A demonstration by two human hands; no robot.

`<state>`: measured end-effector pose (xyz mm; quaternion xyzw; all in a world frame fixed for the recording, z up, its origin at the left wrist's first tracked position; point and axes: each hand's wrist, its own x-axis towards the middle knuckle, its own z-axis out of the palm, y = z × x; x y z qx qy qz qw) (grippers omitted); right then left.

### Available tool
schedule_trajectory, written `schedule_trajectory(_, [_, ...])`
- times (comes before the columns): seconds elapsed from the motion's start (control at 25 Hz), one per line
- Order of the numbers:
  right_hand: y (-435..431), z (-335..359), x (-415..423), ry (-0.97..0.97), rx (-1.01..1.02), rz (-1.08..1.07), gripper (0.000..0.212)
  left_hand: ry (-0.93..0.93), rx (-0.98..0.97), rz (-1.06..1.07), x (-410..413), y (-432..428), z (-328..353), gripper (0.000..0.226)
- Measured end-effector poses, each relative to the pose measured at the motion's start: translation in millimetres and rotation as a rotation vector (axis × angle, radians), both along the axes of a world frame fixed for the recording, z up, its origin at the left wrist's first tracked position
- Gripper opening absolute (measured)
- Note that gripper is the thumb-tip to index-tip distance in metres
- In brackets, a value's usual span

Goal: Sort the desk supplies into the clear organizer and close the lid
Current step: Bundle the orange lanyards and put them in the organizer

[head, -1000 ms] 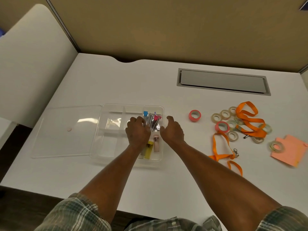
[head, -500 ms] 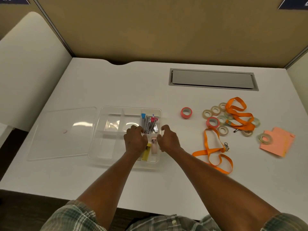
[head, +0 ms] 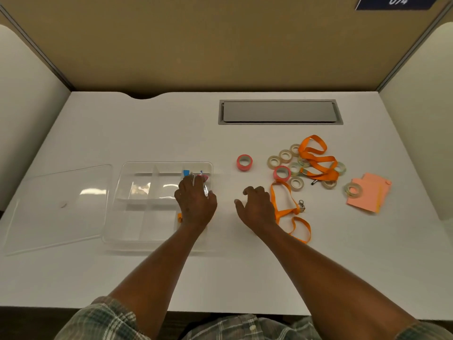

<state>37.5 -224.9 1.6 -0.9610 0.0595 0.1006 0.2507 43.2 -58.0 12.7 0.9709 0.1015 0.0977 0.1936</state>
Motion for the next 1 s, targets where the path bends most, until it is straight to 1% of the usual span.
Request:
schedule_trajectory(0.04, [-16, -1, -3, -0.017, -0.074, 0.022, 0.047, -0.016, -0.002, -0.045, 1, -11, 2, 0.04])
schedule_trajectory(0.12, [-47, -3, -11, 0.031, -0.183, 0.078, 0.061, -0.005, -0.01, -0.132, 3, -35, 3, 0.04])
schedule_trajectory(0.2, [-71, -7, -19, 0.139, -0.219, 0.177, 0.076, 0.007, -0.046, -0.205, 5, -59, 2, 0.039])
schedule_trajectory(0.28, [-87, -13, -28, 0.25, -0.223, 0.278, 0.083, 0.036, -0.081, -0.274, 4, -81, -1, 0.037])
schedule_trajectory(0.32, [-92, -17, -32, 0.264, -0.235, 0.321, 0.078, 0.063, -0.09, -0.305, 3, -91, -4, 0.036])
schedule_trajectory(0.36, [-96, -20, -35, 0.234, -0.264, 0.362, 0.068, 0.086, -0.092, -0.332, 2, -98, -6, 0.035])
schedule_trajectory(0.44, [-102, -24, -39, 0.114, -0.315, 0.427, 0.044, 0.115, -0.093, -0.373, 1, -108, -12, 0.033])
schedule_trajectory(0.48, [-105, -25, -40, 0.083, -0.323, 0.449, 0.038, 0.124, -0.099, -0.384, 1, -111, -14, 0.032])
schedule_trajectory(0.6, [-115, -22, -40, 0.105, -0.266, 0.437, 0.032, 0.166, -0.132, -0.386, 1, -117, -16, 0.03])
schedule_trajectory(0.68, [-117, -10, -31, 0.102, -0.144, 0.301, 0.028, 0.196, -0.186, -0.351, 3, -119, -17, 0.029])
schedule_trajectory(0.76, [-118, 10, -16, 0.049, 0.056, 0.109, 0.02, 0.258, -0.326, -0.275, 4, -122, -13, 0.034])
schedule_trajectory(0.8, [-120, 23, -8, 0.019, 0.155, 0.043, 0.015, 0.305, -0.449, -0.232, 4, -124, -7, 0.039])
schedule_trajectory(0.88, [-123, 49, 9, -0.02, 0.345, -0.01, 0.012, 0.403, -0.772, -0.171, 6, -130, 8, 0.051])
schedule_trajectory(1.0, [-124, 84, 29, 0.023, 0.618, -0.094, 0.019, 0.569, -1.201, -0.108, 13, -148, 24, 0.076])
